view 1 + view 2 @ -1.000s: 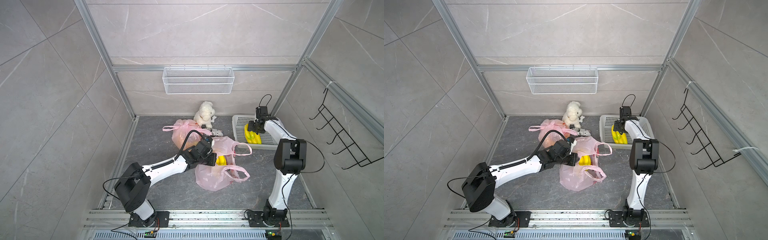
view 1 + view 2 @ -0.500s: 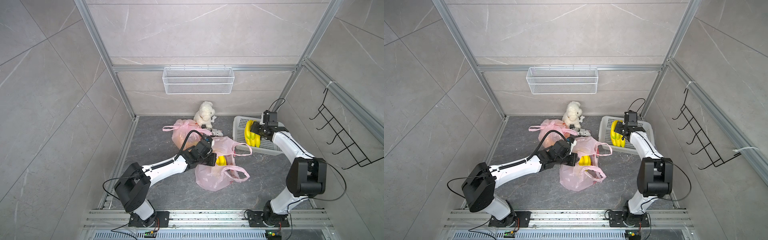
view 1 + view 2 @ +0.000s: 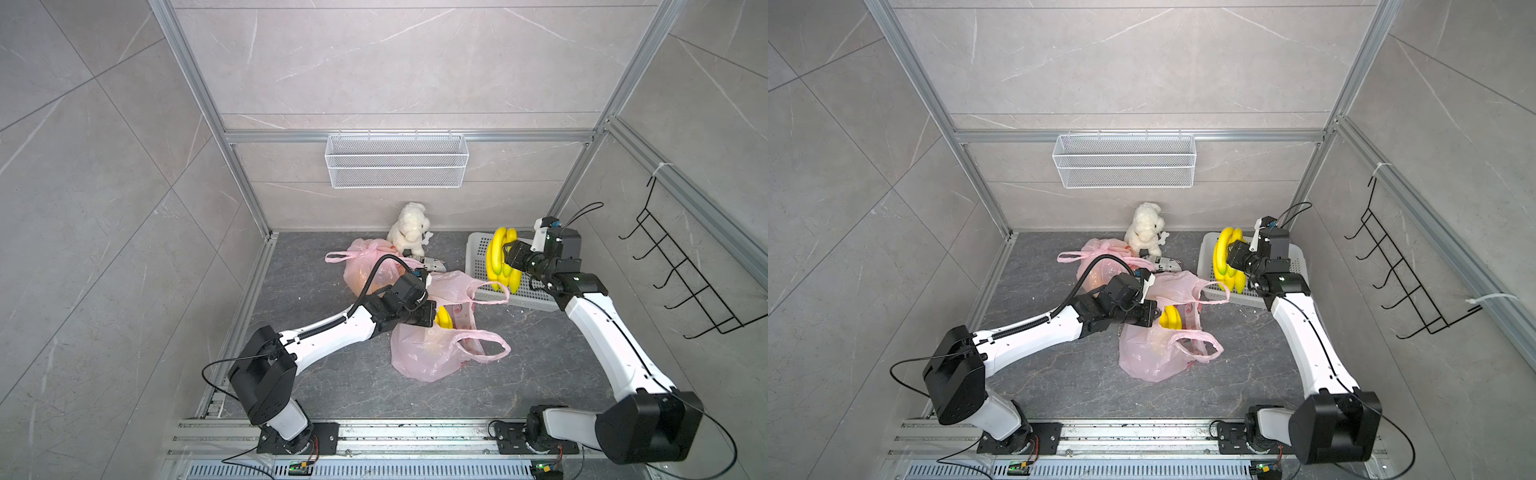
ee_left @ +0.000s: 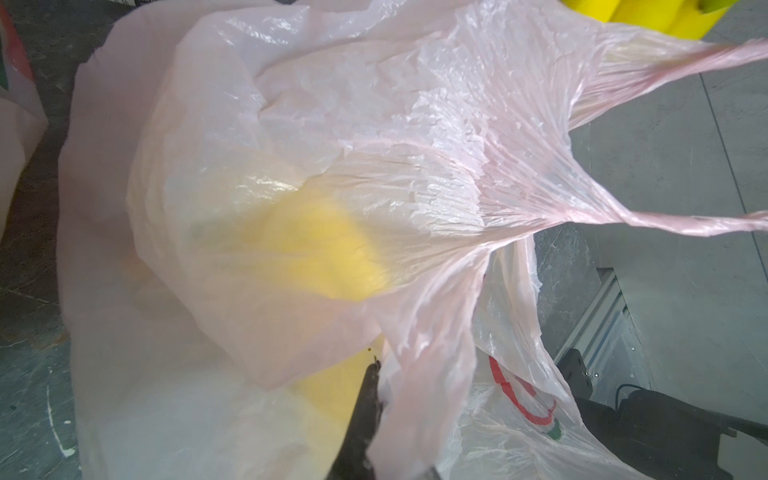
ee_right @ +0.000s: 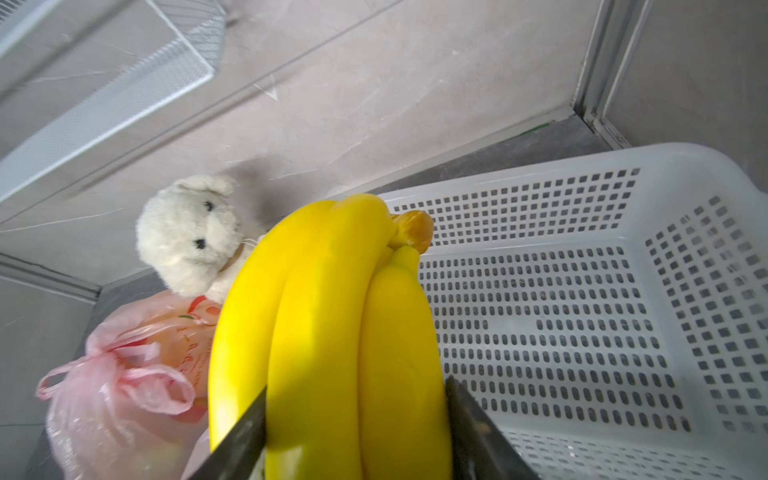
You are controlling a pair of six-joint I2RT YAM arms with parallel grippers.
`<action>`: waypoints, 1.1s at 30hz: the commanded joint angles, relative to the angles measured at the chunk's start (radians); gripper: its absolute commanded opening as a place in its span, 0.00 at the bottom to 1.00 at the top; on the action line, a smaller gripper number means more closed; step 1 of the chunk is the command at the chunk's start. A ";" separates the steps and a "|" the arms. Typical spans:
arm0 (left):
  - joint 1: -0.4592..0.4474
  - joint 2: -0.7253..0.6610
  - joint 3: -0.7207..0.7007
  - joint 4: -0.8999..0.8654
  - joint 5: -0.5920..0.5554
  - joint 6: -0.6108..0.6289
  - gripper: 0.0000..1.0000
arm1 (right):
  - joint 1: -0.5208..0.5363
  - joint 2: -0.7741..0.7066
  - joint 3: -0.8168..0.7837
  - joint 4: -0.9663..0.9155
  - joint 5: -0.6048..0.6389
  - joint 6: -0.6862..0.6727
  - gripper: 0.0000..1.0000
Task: Place the banana into a plastic bag & tie a knot
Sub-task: Pick up the banana from the basket, then place the banana into the plastic bag.
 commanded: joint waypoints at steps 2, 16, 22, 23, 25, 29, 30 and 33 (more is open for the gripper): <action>-0.008 -0.029 0.041 -0.048 -0.001 -0.003 0.00 | 0.024 -0.106 -0.008 -0.032 -0.065 0.013 0.53; -0.012 -0.052 0.085 -0.111 -0.040 -0.011 0.00 | 0.147 -0.322 0.031 -0.097 -0.274 0.025 0.51; -0.012 -0.056 0.084 -0.116 -0.041 -0.014 0.00 | 0.187 -0.388 0.013 -0.116 -0.263 0.010 0.51; -0.011 -0.056 0.085 -0.118 -0.041 -0.014 0.00 | 0.187 -0.390 0.020 -0.123 -0.253 0.005 0.51; -0.011 -0.055 0.084 -0.119 -0.039 -0.011 0.00 | 0.190 -0.388 0.045 -0.132 -0.248 -0.012 0.51; -0.009 -0.043 0.081 -0.131 -0.045 -0.010 0.00 | 0.189 -0.370 0.113 -0.154 -0.265 -0.031 0.51; -0.007 -0.036 0.084 -0.137 -0.043 -0.010 0.00 | 0.190 -0.364 0.122 -0.151 -0.283 -0.026 0.51; -0.005 -0.031 0.088 -0.131 -0.033 -0.013 0.00 | 0.196 -0.365 0.117 -0.140 -0.314 -0.014 0.51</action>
